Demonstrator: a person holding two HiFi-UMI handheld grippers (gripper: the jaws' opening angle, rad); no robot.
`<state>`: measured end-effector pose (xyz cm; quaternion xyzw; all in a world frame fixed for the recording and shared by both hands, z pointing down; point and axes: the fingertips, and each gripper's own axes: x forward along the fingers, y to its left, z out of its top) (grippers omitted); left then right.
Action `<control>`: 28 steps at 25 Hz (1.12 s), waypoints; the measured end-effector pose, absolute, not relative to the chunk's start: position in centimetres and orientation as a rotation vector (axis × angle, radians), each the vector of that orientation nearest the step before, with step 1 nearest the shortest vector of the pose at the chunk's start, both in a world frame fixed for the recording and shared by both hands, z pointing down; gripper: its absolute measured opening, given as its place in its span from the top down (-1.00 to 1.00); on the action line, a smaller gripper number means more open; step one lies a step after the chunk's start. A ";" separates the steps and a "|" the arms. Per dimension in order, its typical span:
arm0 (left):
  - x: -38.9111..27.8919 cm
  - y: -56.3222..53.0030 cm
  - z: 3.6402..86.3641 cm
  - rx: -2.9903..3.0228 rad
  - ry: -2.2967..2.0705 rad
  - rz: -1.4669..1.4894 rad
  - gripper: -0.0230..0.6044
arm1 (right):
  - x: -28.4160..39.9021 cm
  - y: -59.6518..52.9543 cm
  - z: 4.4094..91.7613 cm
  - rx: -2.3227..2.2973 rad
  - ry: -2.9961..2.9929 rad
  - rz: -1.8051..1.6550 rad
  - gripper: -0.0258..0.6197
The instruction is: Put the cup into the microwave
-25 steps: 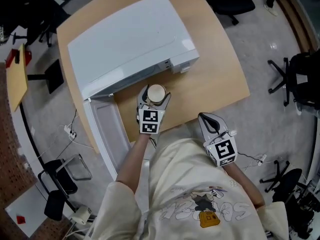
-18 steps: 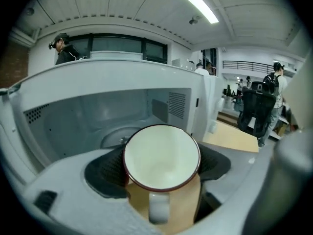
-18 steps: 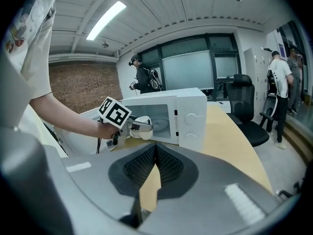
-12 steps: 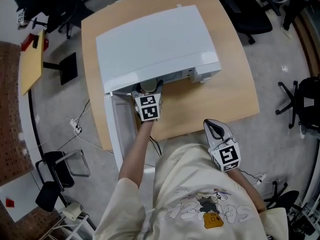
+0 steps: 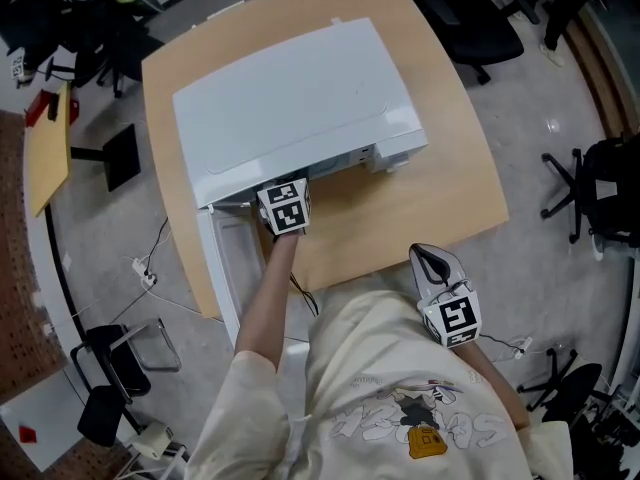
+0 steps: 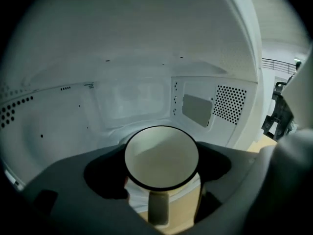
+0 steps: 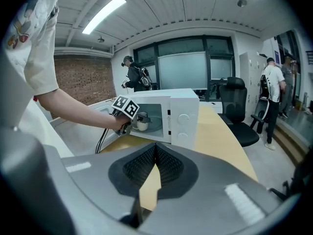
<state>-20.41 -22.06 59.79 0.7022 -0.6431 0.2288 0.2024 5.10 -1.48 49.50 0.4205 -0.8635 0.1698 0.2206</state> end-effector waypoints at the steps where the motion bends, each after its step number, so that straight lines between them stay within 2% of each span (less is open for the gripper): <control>1: -20.4 -22.2 59.7 1.963 -1.803 0.627 -0.37 | 5.1 -1.5 49.5 1.165 -2.386 0.472 0.90; 9: -20.1 -22.2 59.1 2.007 -1.850 0.614 -0.38 | 5.2 -1.6 49.6 1.164 -2.387 0.473 0.90; 13: -20.2 -21.9 58.8 2.000 -1.856 0.573 -0.46 | 5.2 -1.7 49.6 1.158 -2.394 0.464 0.90; 20: -18.6 -16.4 56.6 2.022 -1.886 0.551 -0.45 | 5.7 -1.8 50.0 1.144 -2.418 0.454 0.90; 24: -16.9 -11.3 53.3 2.039 -1.899 0.517 -0.12 | 4.6 -2.4 49.3 1.096 -2.461 0.435 0.90; 27: -15.9 -7.4 49.9 2.022 -1.966 0.454 0.46 | 3.5 -2.4 48.9 1.020 -2.507 0.420 0.90; 28: -15.5 -6.2 48.7 2.020 -1.981 0.432 0.58 | 3.2 -2.4 48.9 0.996 -2.515 0.411 0.90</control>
